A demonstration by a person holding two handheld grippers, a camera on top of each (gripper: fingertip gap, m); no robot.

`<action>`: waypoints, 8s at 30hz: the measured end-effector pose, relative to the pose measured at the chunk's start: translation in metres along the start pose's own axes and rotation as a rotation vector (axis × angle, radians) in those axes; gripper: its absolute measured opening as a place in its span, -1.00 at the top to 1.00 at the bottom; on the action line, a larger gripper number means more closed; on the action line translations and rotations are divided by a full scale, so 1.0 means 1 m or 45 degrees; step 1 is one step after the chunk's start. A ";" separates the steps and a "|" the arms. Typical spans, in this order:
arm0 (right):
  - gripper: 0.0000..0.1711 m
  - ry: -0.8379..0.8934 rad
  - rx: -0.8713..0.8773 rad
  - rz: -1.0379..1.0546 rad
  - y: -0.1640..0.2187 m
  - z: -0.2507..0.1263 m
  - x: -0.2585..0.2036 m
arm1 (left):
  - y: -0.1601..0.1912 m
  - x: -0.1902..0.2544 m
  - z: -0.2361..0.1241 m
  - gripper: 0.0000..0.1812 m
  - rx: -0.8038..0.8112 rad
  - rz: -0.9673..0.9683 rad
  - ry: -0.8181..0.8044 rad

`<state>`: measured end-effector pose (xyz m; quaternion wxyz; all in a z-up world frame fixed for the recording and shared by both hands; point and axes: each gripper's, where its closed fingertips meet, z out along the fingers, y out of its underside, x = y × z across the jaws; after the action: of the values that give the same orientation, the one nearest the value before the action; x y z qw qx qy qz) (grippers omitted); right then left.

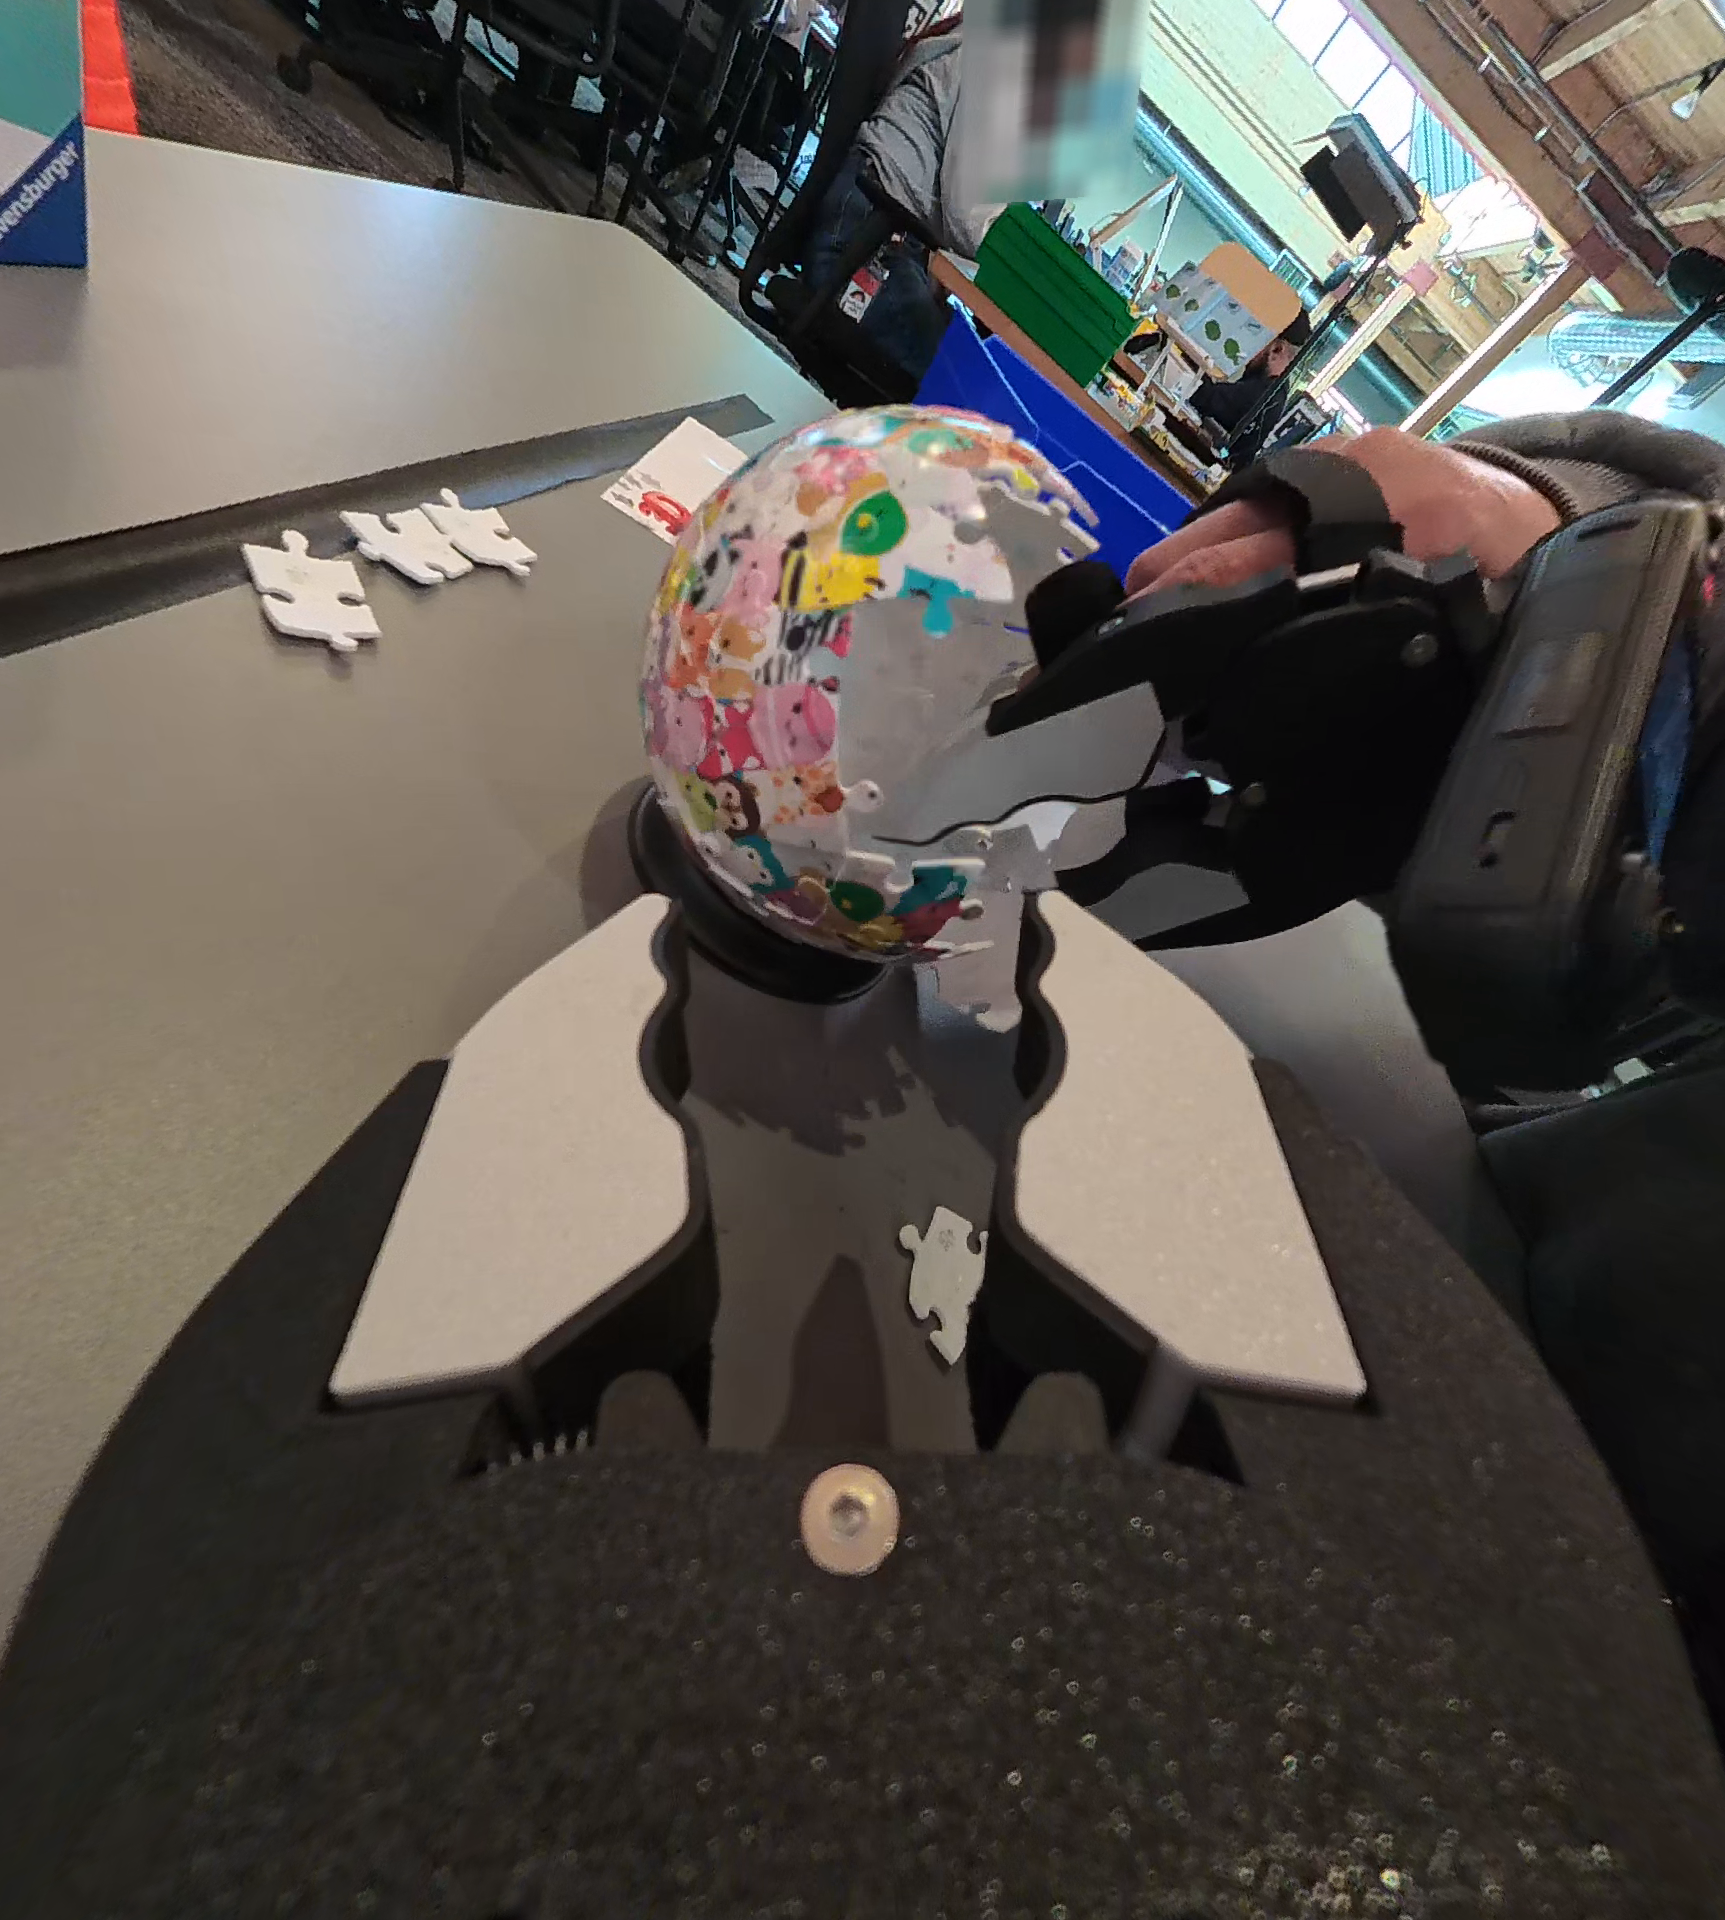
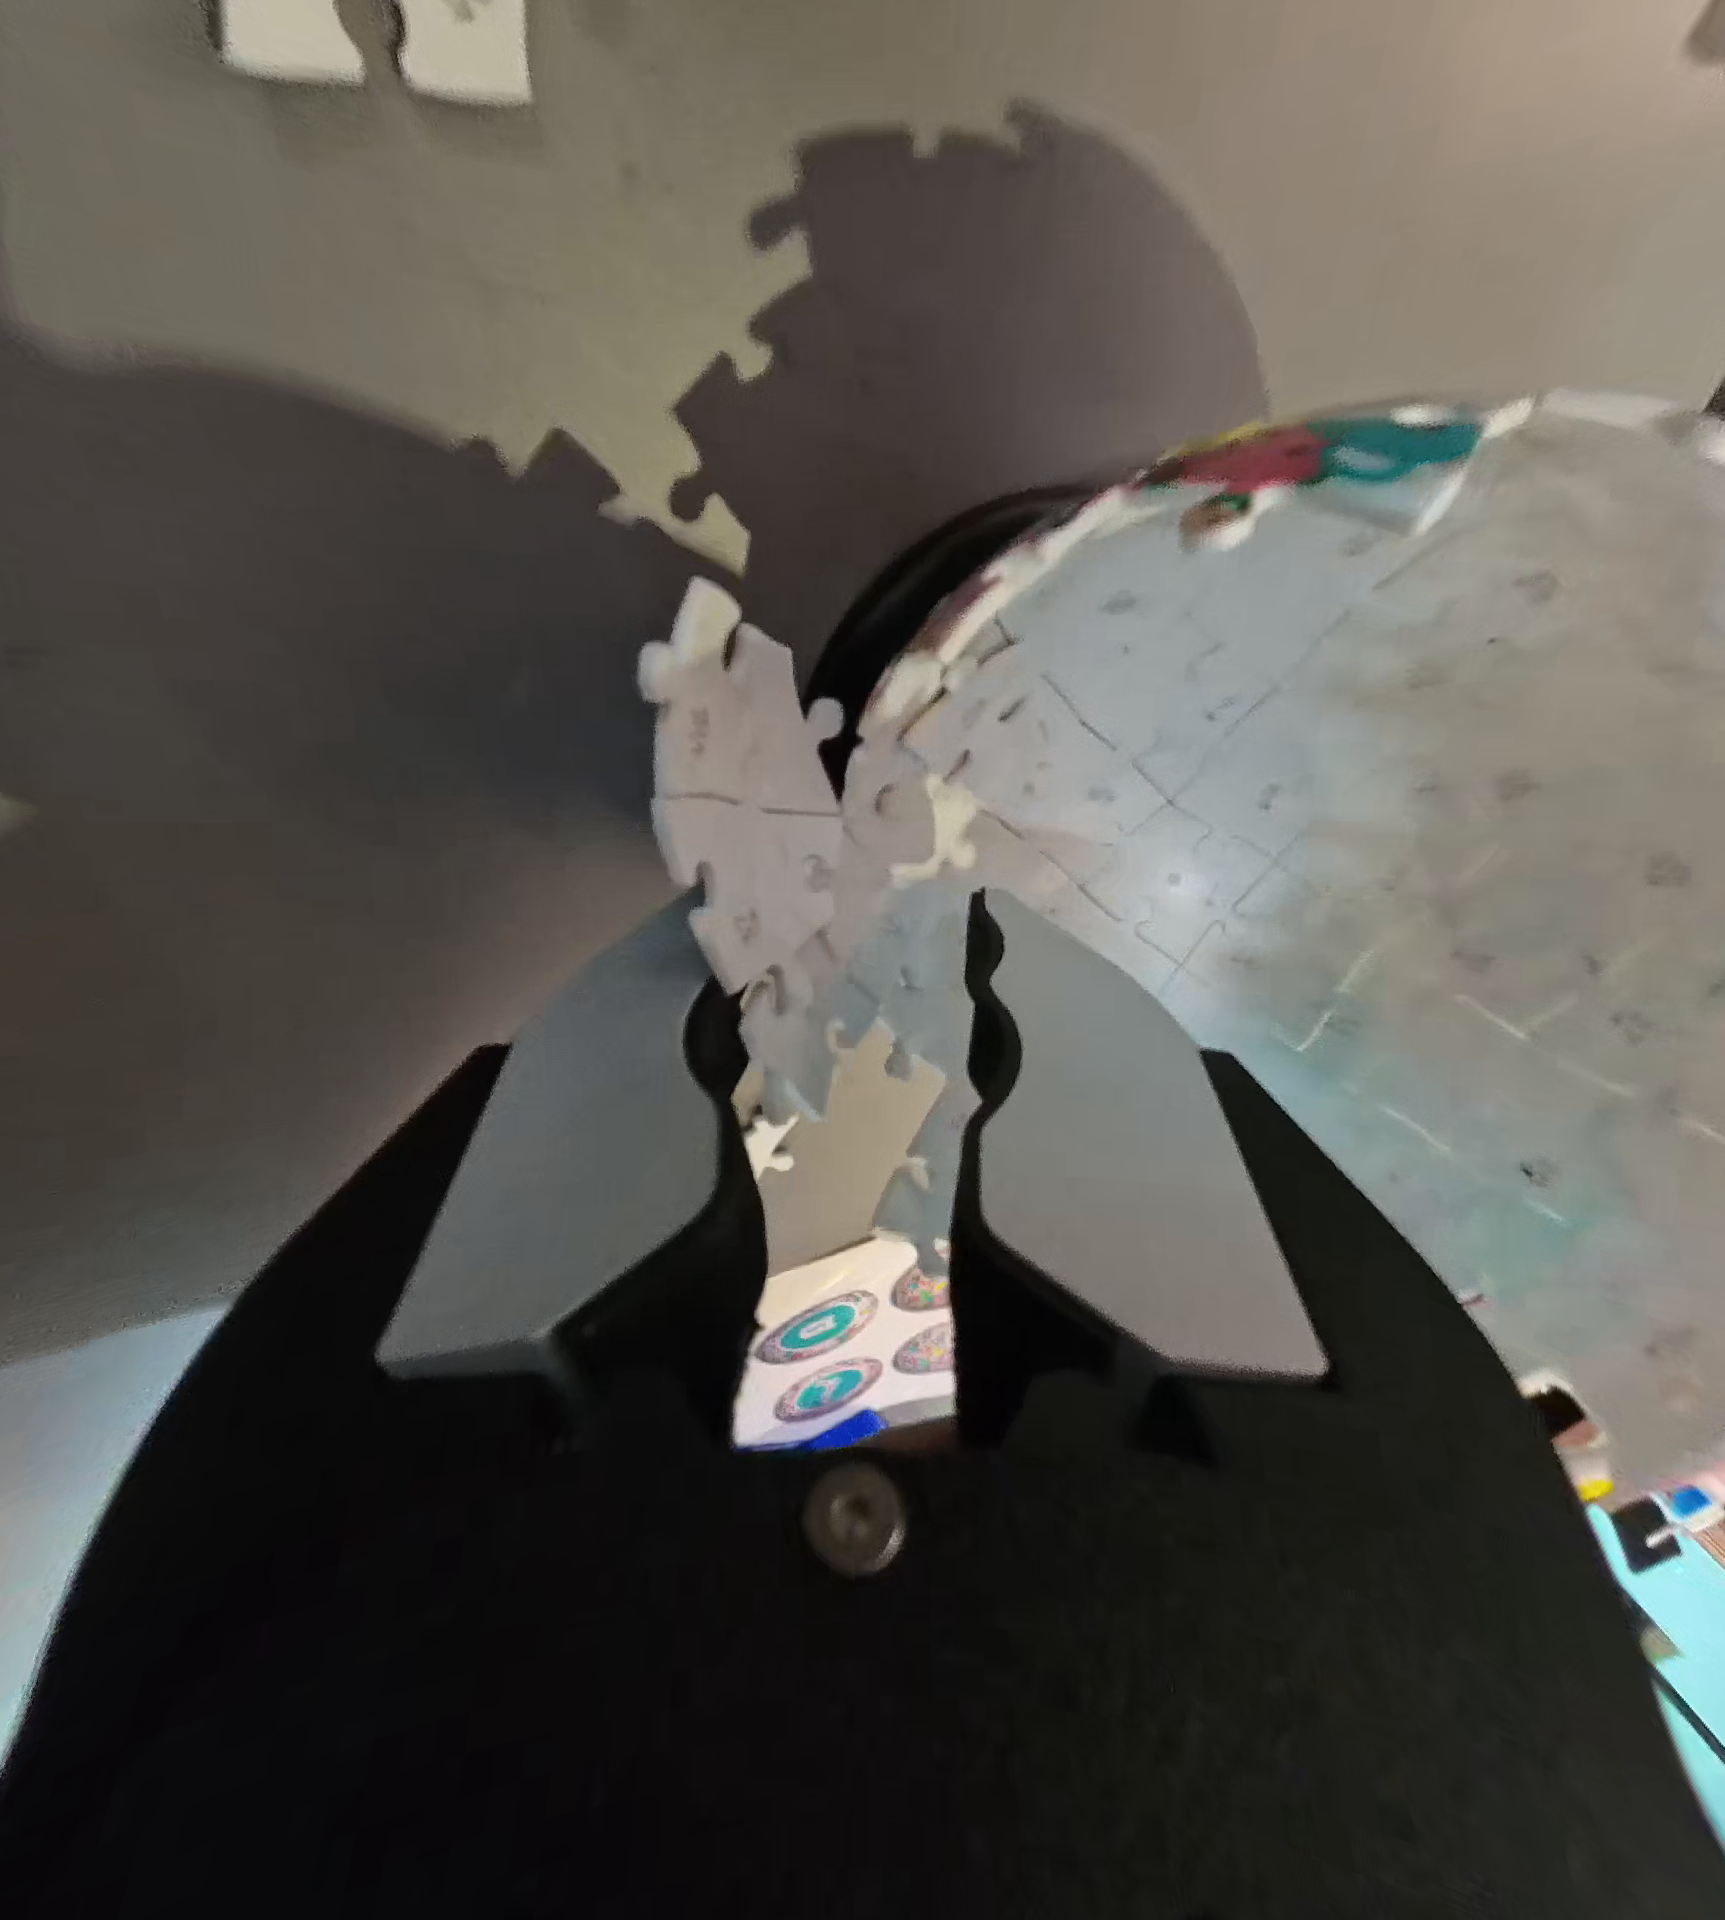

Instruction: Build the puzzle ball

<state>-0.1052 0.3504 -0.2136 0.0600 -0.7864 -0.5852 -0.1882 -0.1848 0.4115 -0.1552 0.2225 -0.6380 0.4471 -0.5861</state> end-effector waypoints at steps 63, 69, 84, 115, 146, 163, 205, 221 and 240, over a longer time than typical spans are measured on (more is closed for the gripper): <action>0.69 0.541 0.223 -0.001 -0.035 -0.048 -0.018 | 0.003 0.003 -0.002 0.37 -0.008 0.040 -0.036; 0.75 0.512 0.165 -0.063 -0.037 -0.035 -0.024 | 0.002 0.002 -0.003 0.37 -0.001 0.026 -0.030; 0.97 0.483 0.213 0.067 -0.033 -0.036 -0.014 | 0.004 0.004 -0.002 0.37 -0.013 0.037 -0.033; 0.94 0.408 0.450 0.315 -0.021 -0.037 0.000 | 0.076 0.037 0.065 0.93 -0.531 0.864 -0.318; 0.59 0.227 0.533 0.142 -0.023 -0.020 -0.006 | 0.066 0.024 0.065 0.88 -0.500 0.823 -0.410; 0.82 0.354 0.510 0.321 -0.023 -0.021 0.008 | 0.043 0.026 0.007 0.85 -0.230 0.446 -0.291; 0.81 -0.235 1.389 0.669 -0.042 -0.127 -0.039 | 0.038 0.128 0.011 0.98 -0.060 0.412 0.413; 0.97 -0.932 1.682 0.783 -0.053 -0.158 -0.068 | 0.045 0.162 -0.003 0.98 -0.128 0.235 0.796; 0.97 -1.355 1.805 0.854 -0.058 -0.169 -0.080 | 0.051 0.175 -0.011 0.98 -0.179 0.231 0.924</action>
<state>-0.2179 0.2434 -0.0945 0.2999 -0.6765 -0.2574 0.6213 -0.2267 0.2429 -0.0976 0.0561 -0.3605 0.5906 -0.7198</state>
